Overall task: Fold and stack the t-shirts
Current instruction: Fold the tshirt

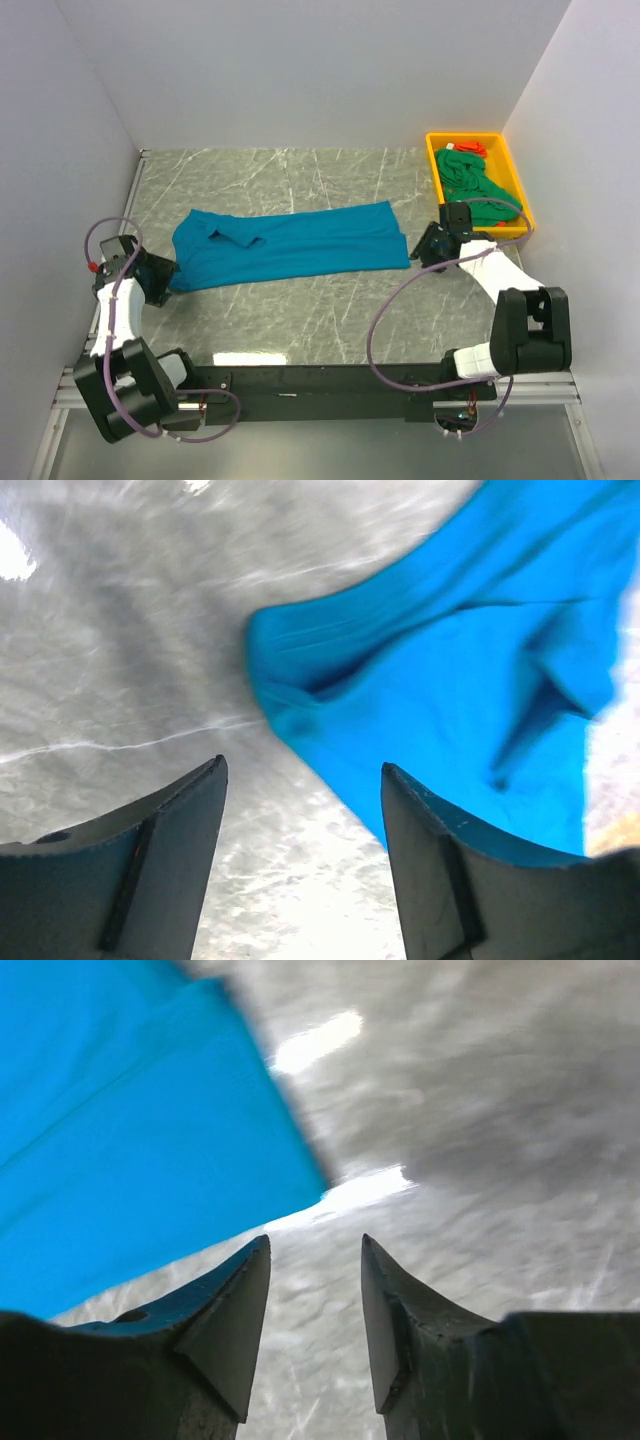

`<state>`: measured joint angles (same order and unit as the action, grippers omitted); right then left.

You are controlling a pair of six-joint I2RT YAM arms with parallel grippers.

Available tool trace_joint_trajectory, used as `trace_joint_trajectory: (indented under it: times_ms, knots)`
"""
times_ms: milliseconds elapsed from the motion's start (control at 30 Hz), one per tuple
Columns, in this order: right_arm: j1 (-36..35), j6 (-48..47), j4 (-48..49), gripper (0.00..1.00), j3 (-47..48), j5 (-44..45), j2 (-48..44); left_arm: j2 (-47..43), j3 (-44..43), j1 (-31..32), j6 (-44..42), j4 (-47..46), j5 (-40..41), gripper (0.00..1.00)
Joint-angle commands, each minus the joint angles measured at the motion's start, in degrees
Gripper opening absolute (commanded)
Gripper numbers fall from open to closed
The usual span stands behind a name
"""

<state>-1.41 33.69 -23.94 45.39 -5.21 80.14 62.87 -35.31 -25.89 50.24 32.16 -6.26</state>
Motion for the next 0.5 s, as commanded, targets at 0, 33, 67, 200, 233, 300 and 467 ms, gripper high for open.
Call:
trace_joint_trajectory:
  times_ms: [0,33,67,200,233,300,467]
  knots:
    - [-6.13,-3.63,-2.16,0.49,5.05,5.02,-4.28,-4.59,-5.46,0.66,-2.77,1.67,0.99,0.69]
    - [-10.06,-4.07,-1.64,0.50,5.59,5.04,-4.64,-5.21,-5.91,1.19,-3.82,0.98,0.38,0.74]
    - [-11.76,-4.25,-1.11,0.51,6.03,5.12,-5.08,-5.74,-6.35,1.80,-4.09,0.62,-1.28,0.77]
    - [-19.14,-4.51,5.03,0.53,6.38,0.83,-5.87,-6.71,-6.27,6.11,-1.91,-5.69,-6.65,0.98]
    - [-20.55,-4.77,6.87,0.53,6.29,-1.79,-5.78,-6.27,-5.57,7.85,-0.42,-7.45,-7.35,0.99]
    - [-24.51,-5.21,12.24,0.53,6.99,-4.27,-4.56,-3.83,-5.12,9.53,0.91,-12.11,-8.50,0.99]
    - [-29.87,-1.18,23.67,0.52,10.24,-12.27,1.85,4.44,-6.61,12.97,4.42,-20.55,-10.17,0.92]
